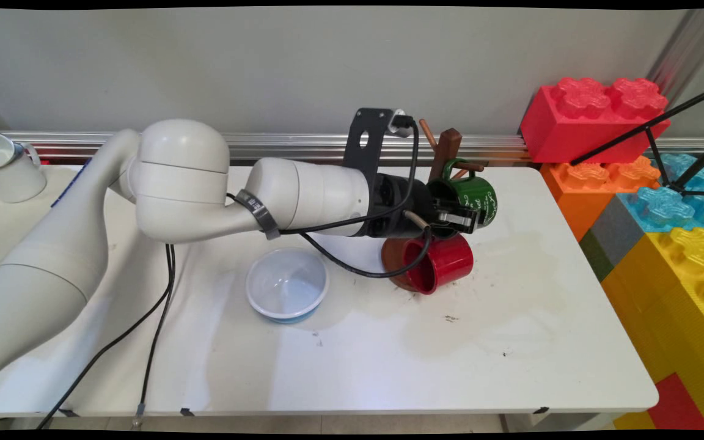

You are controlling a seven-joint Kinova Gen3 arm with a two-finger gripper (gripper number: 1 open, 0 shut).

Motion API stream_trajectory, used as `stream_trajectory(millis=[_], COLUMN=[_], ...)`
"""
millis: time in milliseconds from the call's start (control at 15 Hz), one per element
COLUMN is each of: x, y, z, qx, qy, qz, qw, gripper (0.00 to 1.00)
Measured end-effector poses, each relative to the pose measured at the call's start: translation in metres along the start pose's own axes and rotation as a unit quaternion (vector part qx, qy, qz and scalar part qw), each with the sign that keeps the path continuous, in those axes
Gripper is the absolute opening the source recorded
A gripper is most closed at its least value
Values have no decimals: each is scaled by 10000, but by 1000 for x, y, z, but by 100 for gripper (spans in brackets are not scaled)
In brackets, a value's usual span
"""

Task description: Place the picked object on the table

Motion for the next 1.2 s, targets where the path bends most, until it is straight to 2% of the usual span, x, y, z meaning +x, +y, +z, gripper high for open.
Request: stream_trajectory(millis=[600, 1200], x=[11, 17], y=[7, 33], z=[-5, -13], qx=[-226, -697], qy=[129, 154], qz=[-79, -241], qw=[9996, 9972], gripper=[0, 0])
